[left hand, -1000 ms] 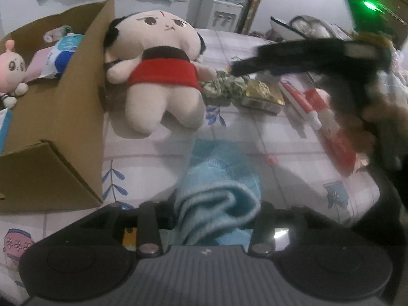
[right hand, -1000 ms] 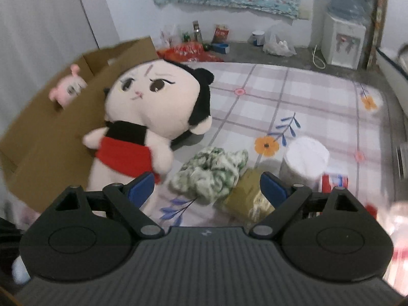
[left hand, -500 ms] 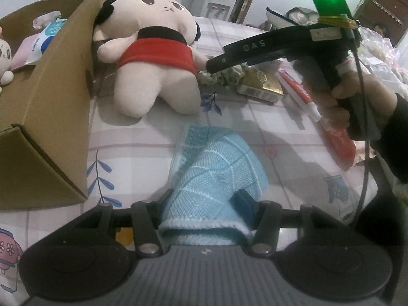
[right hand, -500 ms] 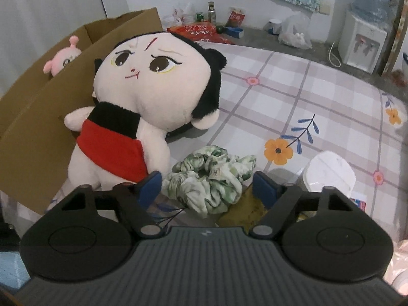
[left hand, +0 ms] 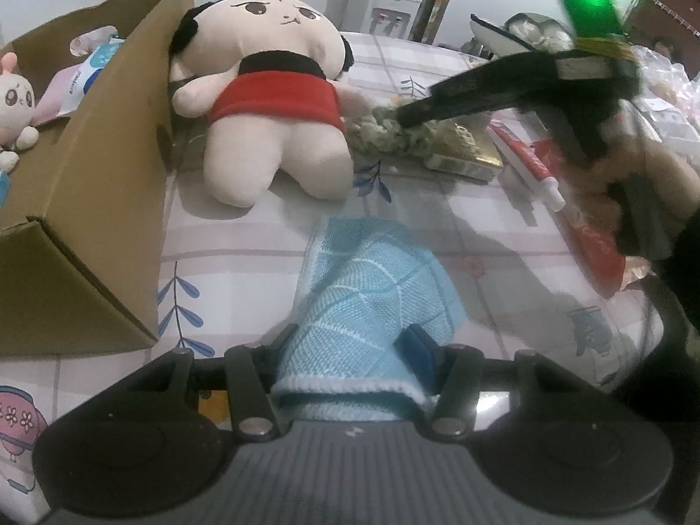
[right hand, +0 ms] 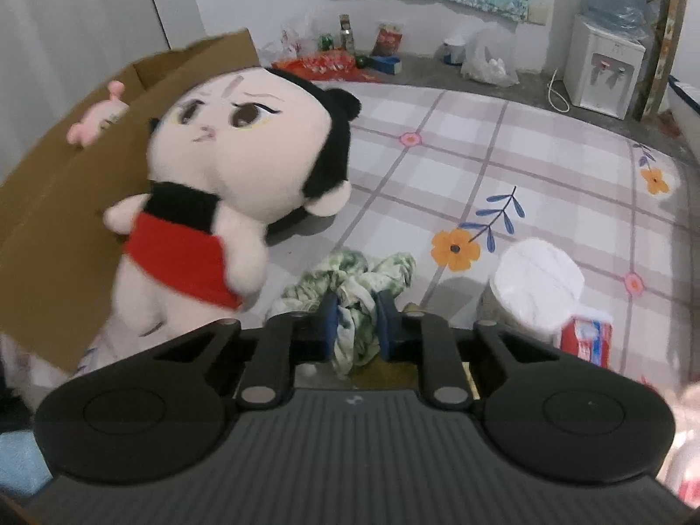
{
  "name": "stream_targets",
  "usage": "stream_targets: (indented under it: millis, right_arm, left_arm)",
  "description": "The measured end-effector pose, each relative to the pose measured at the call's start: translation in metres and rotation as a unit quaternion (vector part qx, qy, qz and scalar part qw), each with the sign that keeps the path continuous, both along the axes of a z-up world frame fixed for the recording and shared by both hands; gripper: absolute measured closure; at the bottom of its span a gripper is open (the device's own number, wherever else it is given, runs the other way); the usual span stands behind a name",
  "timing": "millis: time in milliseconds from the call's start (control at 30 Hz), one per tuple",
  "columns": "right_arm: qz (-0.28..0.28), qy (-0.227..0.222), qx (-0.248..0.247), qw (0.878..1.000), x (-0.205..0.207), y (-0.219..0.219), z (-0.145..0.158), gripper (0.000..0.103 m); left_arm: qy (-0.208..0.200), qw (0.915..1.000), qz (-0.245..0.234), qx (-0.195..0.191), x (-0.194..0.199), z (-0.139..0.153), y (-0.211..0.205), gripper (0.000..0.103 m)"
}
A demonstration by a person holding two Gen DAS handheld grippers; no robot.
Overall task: Organize soft objects
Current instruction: 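Grasp the green floral scrunchie with the right tool while the left tool holds the towel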
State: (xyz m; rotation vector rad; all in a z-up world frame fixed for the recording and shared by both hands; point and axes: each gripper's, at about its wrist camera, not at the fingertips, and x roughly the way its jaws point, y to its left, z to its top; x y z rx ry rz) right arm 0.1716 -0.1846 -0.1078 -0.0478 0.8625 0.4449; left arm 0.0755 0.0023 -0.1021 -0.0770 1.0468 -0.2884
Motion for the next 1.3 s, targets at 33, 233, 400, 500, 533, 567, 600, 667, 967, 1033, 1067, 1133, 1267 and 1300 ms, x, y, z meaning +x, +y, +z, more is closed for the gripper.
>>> stream_targets:
  millis: [33,233,400,500,533,567,600,667,967,1033,1067,1133,1267,1300]
  right_arm:
    - [-0.004,0.001,0.011,1.000,-0.008,-0.005,0.005,0.087]
    - [-0.045,0.031,0.080,0.995,-0.084,-0.045,0.026,0.087]
    - [-0.076,0.078,0.107,0.988,-0.141,-0.062,0.008,0.085]
    - [-0.073,0.080,0.089,0.990,-0.162,-0.059,-0.004,0.079]
    - [-0.072,0.077,0.083,0.991,-0.167,-0.058,-0.005,0.075]
    - [-0.070,0.074,0.079,0.992,-0.172,-0.057,-0.006,0.072]
    - [-0.069,0.071,0.077,0.992,-0.175,-0.056,-0.006,0.064]
    - [-0.070,0.056,0.077,0.993,-0.183,-0.058,0.000,0.046]
    - [-0.052,0.002,0.083,0.995,-0.180,-0.062,0.012,0.010]
    - [-0.042,0.013,0.082,0.996,-0.172,-0.057,0.003,0.010]
    - [-0.040,0.019,0.081,0.996,-0.169,-0.056,-0.001,0.010]
    - [-0.037,0.030,0.080,0.996,-0.162,-0.054,-0.009,0.010]
    - [-0.023,0.043,0.068,0.996,-0.154,-0.047,-0.021,0.011]
    - [-0.019,0.044,0.062,0.997,-0.153,-0.044,-0.023,0.012]
  left_arm:
    - [-0.001,1.0000,0.001,0.003,-0.001,0.000,-0.001,0.049]
    - [-0.010,0.9999,0.000,0.012,-0.008,0.002,-0.005,0.049]
    - [-0.009,0.9999,-0.012,0.004,-0.015,0.006,-0.006,0.035]
    - [-0.012,0.9997,-0.022,0.000,-0.021,0.012,-0.007,0.024]
    - [-0.015,0.9996,-0.025,0.002,-0.023,0.015,-0.009,0.021]
    - [-0.020,0.9993,-0.030,0.005,-0.025,0.019,-0.009,0.019]
    - [-0.027,0.9990,-0.036,0.007,-0.028,0.023,-0.010,0.017]
    - [-0.039,0.9981,-0.046,0.015,-0.031,0.032,-0.013,0.016]
    - [-0.066,0.9928,-0.084,0.055,-0.014,0.053,-0.036,0.008]
    - [-0.038,0.9895,-0.112,0.082,-0.003,0.039,-0.050,0.009]
    - [-0.024,0.9884,-0.119,0.091,0.002,0.030,-0.054,0.011]
    - [-0.001,0.9881,-0.118,0.100,0.010,0.013,-0.058,0.020]
    - [0.034,0.9864,-0.104,0.122,0.017,-0.009,-0.057,0.030]
    - [0.034,0.9866,-0.104,0.121,0.016,-0.010,-0.055,0.034]
